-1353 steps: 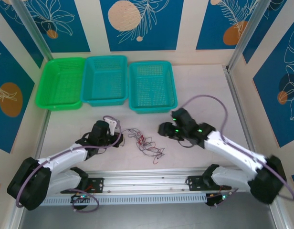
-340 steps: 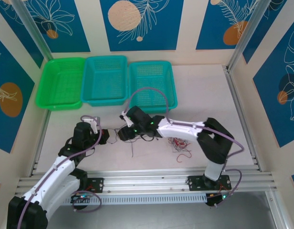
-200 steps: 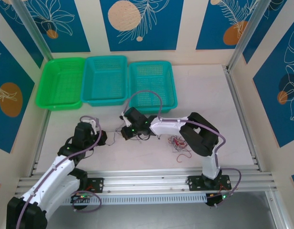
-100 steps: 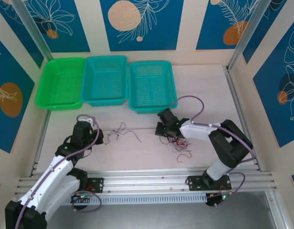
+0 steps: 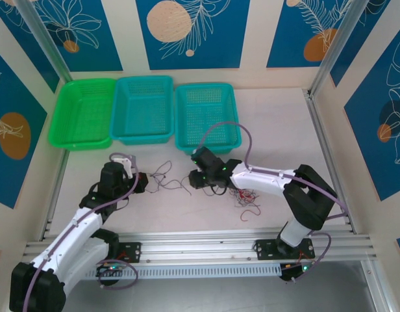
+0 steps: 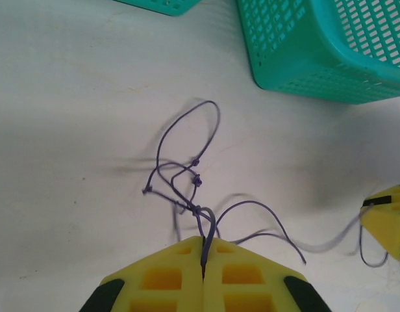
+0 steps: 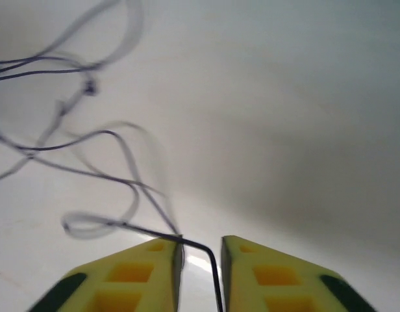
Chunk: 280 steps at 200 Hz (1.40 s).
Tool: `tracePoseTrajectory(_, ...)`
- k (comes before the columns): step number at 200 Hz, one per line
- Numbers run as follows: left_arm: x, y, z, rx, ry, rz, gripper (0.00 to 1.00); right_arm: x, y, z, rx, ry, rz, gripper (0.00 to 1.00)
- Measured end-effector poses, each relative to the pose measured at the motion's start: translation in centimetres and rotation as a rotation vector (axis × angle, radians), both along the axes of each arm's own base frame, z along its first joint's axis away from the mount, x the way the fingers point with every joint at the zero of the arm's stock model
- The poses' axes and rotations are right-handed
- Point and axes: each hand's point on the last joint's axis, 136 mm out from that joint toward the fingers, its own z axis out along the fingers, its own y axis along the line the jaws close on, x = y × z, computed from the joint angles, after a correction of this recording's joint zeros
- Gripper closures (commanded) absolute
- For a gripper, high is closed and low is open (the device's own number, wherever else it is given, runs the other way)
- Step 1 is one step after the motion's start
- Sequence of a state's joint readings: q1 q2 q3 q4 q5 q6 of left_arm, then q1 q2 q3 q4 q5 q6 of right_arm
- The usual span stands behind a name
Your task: Untangle the cables
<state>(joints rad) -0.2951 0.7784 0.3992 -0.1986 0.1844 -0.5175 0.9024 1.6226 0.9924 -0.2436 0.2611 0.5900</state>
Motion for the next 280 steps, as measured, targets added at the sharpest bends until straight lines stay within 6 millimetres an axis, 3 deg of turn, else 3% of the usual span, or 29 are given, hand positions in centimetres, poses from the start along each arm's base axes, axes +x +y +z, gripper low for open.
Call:
tracePoseTrajectory(22,-0.1,0.0,0.0,-0.002,0.000,-0.003,1.00,-0.5,1.2,0.9,0.000,-0.040,0.044,0.64)
tracePoseTrajectory(48,-0.2,0.0,0.3,-0.003,-0.008,-0.003,1.00,-0.6,1.0,1.1,-0.090,-0.108,0.017,0.64)
tracePoseTrajectory(70,-0.4,0.1,0.3,-0.002,-0.005,-0.002,1.00,0.0,-1.0,1.3,-0.180,-0.145,-0.105,0.84)
tracePoseTrajectory(83,-0.4,0.2,0.2,0.002,-0.002,0.003,1.00,0.2,-2.1,1.0,-0.177,-0.154,-0.122,0.75)
tracePoseTrajectory(102,-0.4,0.3,0.1,0.006,0.000,0.006,1.00,-1.8,-2.6,0.1,-0.114,-0.108,-0.011,0.66)
tracePoseTrajectory(122,-0.4,0.2,0.1,0.005,-0.001,0.004,1.00,-3.9,-0.4,0.3,-0.033,-0.048,0.121,0.65)
tracePoseTrajectory(141,-0.3,0.0,0.2,-0.003,-0.001,-0.006,1.00,-4.2,2.2,0.7,0.001,-0.019,0.204,0.64)
tracePoseTrajectory(169,-0.5,-0.2,0.0,-0.009,0.004,-0.015,1.00,-1.7,5.8,0.1,-0.001,-0.030,0.225,0.57)
tracePoseTrajectory(201,-0.6,-0.1,0.1,-0.009,-0.001,-0.016,1.00,0.8,7.5,-3.3,-0.053,-0.006,0.217,0.58)
tracePoseTrajectory(227,-0.6,-0.1,0.2,-0.009,-0.002,-0.016,1.00,1.5,7.3,-5.9,-0.103,0.015,0.213,0.74)
tracePoseTrajectory(256,-0.6,-0.1,0.2,-0.009,-0.002,-0.016,1.00,1.8,7.0,-6.0,-0.111,0.013,0.184,1.00)
tracePoseTrajectory(280,-0.6,0.2,0.0,0.005,0.002,0.000,1.00,2.0,6.3,-6.0,-0.118,-0.009,0.141,1.00)
